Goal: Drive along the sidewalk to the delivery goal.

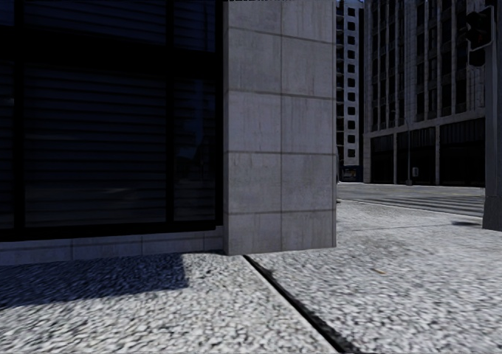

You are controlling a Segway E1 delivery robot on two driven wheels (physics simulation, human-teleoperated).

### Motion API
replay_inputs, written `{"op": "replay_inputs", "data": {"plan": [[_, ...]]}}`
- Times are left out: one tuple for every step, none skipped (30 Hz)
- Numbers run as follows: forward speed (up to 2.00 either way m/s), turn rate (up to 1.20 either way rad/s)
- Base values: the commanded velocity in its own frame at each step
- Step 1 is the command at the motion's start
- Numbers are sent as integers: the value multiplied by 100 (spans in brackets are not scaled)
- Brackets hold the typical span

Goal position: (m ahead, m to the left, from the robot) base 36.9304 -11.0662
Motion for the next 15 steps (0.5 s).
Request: {"op": "replay_inputs", "data": {"plan": [[124, -55], [124, -55], [124, -55], [124, -55], [124, -55], [124, -55], [124, -55], [124, -55], [124, -55], [124, -55], [124, -55], [124, -55], [124, -55], [124, -55], [124, -55]]}}
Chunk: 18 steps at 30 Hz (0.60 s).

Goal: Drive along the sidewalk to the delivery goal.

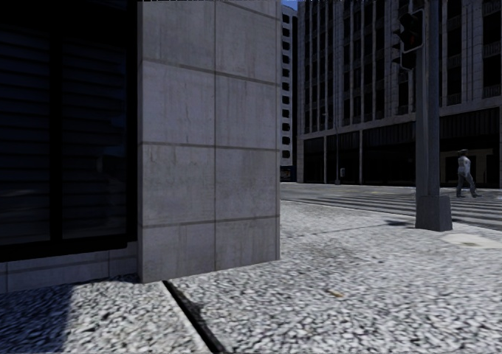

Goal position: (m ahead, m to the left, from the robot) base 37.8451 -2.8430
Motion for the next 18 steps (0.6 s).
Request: {"op": "replay_inputs", "data": {"plan": [[124, -55], [124, -55], [124, -55], [124, -55], [124, -55], [124, -55], [124, -55], [124, -55], [124, -55], [124, -55], [124, -55], [124, -55], [124, -55], [124, -55], [124, -55], [124, -55], [124, -55], [124, -55]]}}
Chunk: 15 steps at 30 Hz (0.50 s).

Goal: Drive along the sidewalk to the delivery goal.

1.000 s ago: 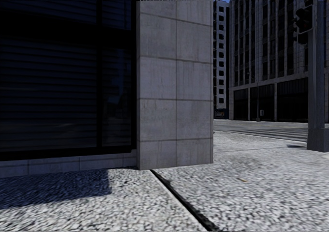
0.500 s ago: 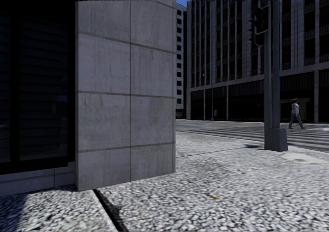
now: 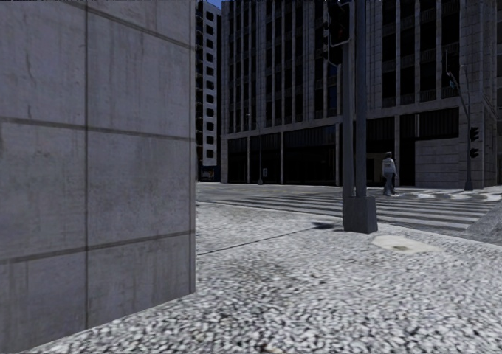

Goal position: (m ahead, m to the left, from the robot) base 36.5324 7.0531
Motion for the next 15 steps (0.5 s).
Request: {"op": "replay_inputs", "data": {"plan": [[124, -55], [124, -55], [124, -55], [124, -55], [124, -55], [124, -55], [124, -55], [124, -55], [124, -40], [124, -28], [124, -25], [124, -24], [124, -3], [124, 0], [124, 0]]}}
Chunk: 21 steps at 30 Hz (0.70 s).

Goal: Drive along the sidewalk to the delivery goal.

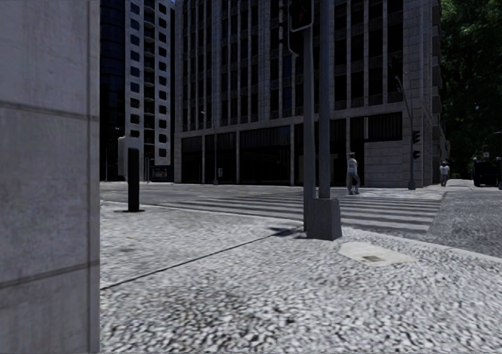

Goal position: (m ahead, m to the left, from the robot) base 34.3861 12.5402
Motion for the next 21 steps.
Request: {"op": "replay_inputs", "data": {"plan": [[127, 0], [132, 0], [134, 0], [134, 0], [134, 0], [134, 0], [134, 0], [134, 0], [134, 0], [135, 0], [138, 0], [145, 0], [147, 0], [148, 0], [148, 4], [148, 6], [148, 7], [148, 7], [148, 7], [148, 8], [148, 14]]}}
